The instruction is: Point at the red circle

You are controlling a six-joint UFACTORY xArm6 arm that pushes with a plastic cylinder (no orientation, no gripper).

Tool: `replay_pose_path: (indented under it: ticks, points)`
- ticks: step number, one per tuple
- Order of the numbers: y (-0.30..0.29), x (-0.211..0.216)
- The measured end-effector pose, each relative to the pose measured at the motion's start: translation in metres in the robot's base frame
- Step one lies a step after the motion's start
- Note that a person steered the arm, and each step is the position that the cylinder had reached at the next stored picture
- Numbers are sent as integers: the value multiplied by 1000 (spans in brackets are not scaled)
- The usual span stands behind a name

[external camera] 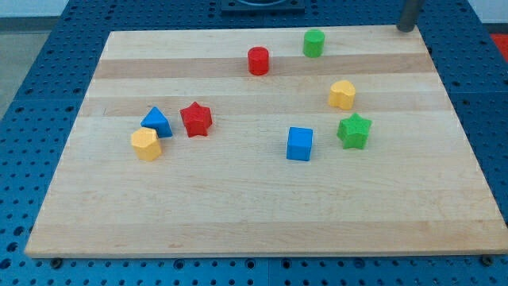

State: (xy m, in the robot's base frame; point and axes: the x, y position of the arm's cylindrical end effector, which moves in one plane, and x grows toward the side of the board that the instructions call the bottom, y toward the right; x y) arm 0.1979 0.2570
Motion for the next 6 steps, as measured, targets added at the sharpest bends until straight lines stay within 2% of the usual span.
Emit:
replay_pose_path:
  ticks: [4, 6]
  points:
    - [-117, 0]
    - [-196, 3]
